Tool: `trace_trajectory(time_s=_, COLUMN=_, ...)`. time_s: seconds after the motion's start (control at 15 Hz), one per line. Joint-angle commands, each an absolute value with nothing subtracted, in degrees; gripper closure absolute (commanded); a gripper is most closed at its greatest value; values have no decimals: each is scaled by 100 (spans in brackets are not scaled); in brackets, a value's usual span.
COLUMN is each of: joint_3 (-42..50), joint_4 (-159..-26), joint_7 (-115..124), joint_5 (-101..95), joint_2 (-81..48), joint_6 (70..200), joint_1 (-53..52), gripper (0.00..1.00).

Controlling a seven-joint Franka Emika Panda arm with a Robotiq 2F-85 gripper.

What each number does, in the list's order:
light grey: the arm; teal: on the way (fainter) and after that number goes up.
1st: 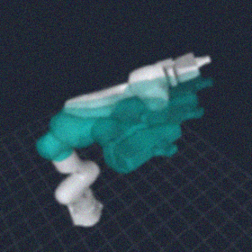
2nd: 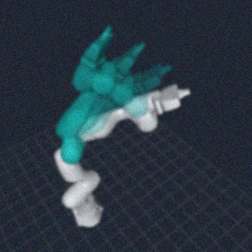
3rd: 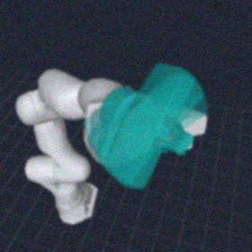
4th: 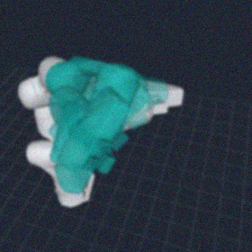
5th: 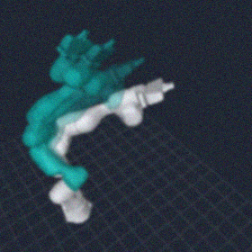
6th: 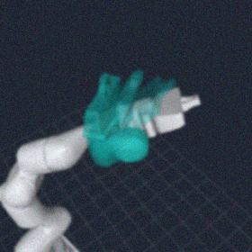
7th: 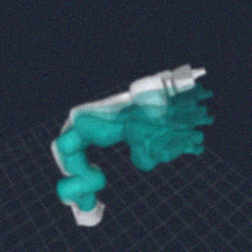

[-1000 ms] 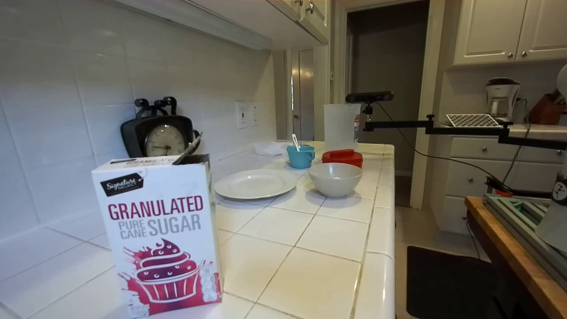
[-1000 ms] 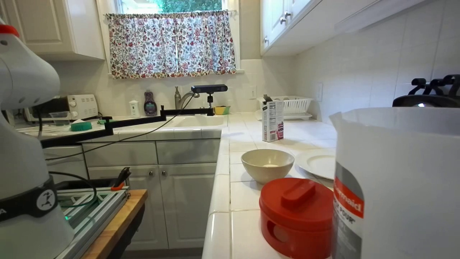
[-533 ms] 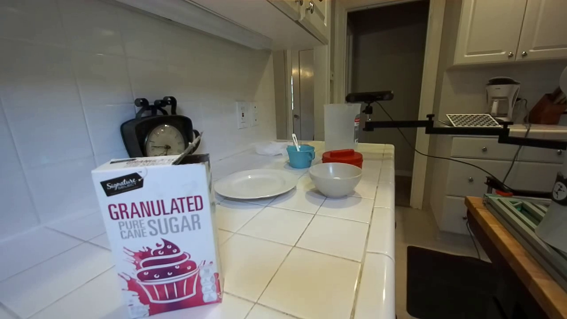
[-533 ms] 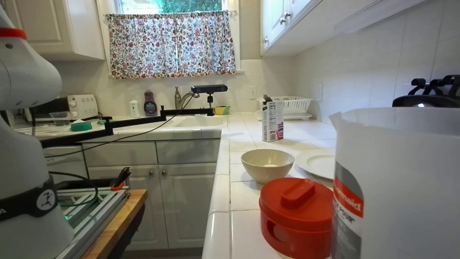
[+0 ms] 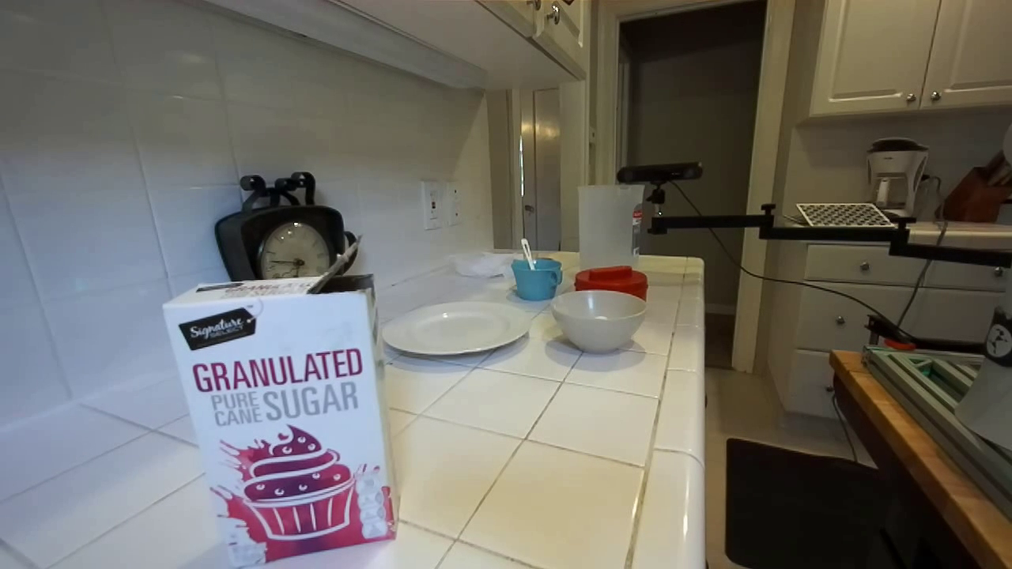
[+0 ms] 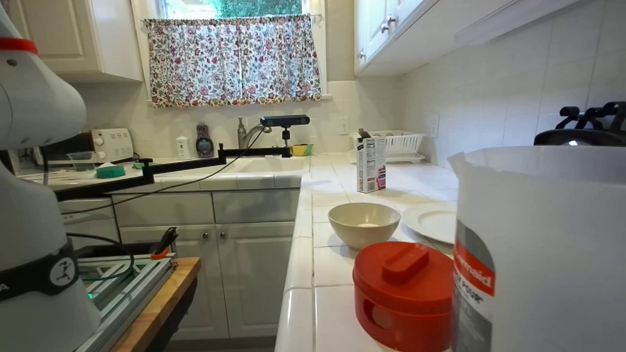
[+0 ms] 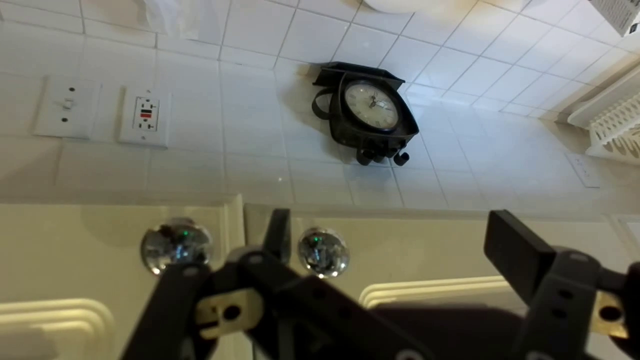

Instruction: Open the kitchen cabinet door on the left

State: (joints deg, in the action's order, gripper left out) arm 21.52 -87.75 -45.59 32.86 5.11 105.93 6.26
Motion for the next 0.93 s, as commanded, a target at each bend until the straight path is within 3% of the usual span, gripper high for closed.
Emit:
trace_trajectory(time_s=0.0, joint_3=1998, joint_4=-8717, joint_7=-4924, joint_5=3490, joint_2=427, joint_6=10553, joint_1=845, gripper=0)
trace_trajectory(time_s=0.87, joint_3=1996, joint_4=-8587, joint_7=-6126, joint_5=4296, joint_2=197, joint_6=10498, joint_1=1026, gripper=0)
